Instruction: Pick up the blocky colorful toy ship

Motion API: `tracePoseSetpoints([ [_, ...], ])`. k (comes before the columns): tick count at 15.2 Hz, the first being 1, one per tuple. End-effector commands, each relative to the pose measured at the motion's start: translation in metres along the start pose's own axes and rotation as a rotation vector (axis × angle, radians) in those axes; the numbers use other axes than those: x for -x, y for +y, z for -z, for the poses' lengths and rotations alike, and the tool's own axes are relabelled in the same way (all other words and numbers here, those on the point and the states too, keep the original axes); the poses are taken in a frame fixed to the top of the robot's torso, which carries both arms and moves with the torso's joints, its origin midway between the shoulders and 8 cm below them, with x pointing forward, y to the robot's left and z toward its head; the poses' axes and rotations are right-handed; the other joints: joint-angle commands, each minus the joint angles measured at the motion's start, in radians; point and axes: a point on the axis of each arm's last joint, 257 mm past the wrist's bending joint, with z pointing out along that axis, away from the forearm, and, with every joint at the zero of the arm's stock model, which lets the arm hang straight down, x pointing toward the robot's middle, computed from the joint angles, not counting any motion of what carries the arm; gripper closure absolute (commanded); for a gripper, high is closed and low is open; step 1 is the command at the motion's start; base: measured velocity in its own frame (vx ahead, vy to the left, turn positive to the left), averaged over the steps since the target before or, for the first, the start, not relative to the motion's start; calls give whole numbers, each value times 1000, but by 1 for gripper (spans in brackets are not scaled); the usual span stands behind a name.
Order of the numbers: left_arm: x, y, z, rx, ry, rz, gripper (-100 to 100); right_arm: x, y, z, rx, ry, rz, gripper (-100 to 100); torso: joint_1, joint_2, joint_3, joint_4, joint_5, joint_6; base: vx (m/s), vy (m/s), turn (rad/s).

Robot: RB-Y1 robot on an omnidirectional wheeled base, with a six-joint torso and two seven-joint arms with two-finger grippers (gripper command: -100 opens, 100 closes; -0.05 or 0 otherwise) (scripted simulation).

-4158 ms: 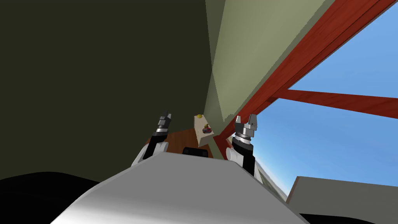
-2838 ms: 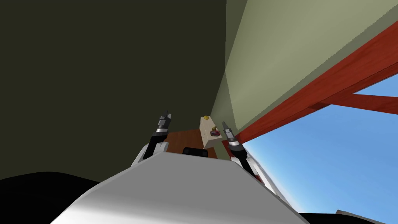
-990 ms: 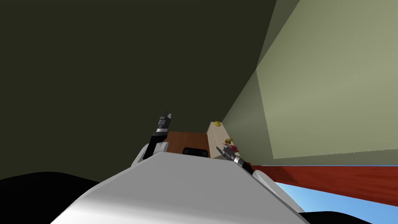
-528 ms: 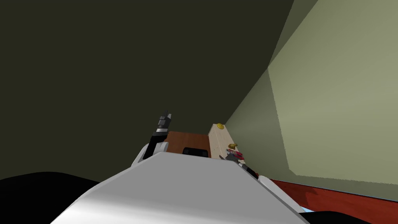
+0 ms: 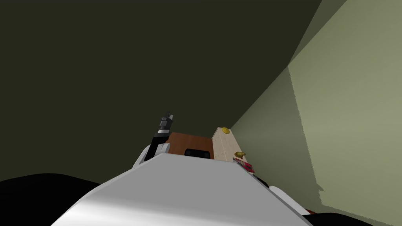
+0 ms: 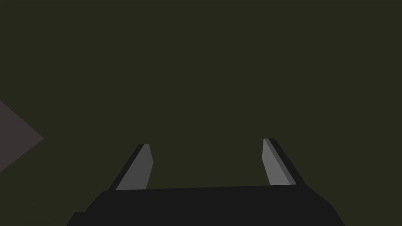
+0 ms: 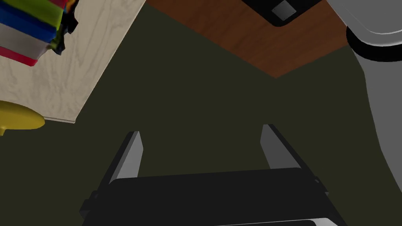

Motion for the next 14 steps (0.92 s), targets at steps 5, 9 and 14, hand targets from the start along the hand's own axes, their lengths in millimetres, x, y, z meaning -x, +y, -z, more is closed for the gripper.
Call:
tracePoseSetpoints([
  [5,0,0,0,0,0,0,0,-78,-11,29,16,207,152,-100,0,-1,0,0,0,0,92,4,126],
  [9,0,0,0,0,0,0,0,-102,-14,41,26,271,217,-100,0,1,0,0,0,0,76,-1,79],
  [14,0,0,0,0,0,0,0,-156,-26,78,58,425,343,-100,0,0,0,0,0,0,81,-3,106],
])
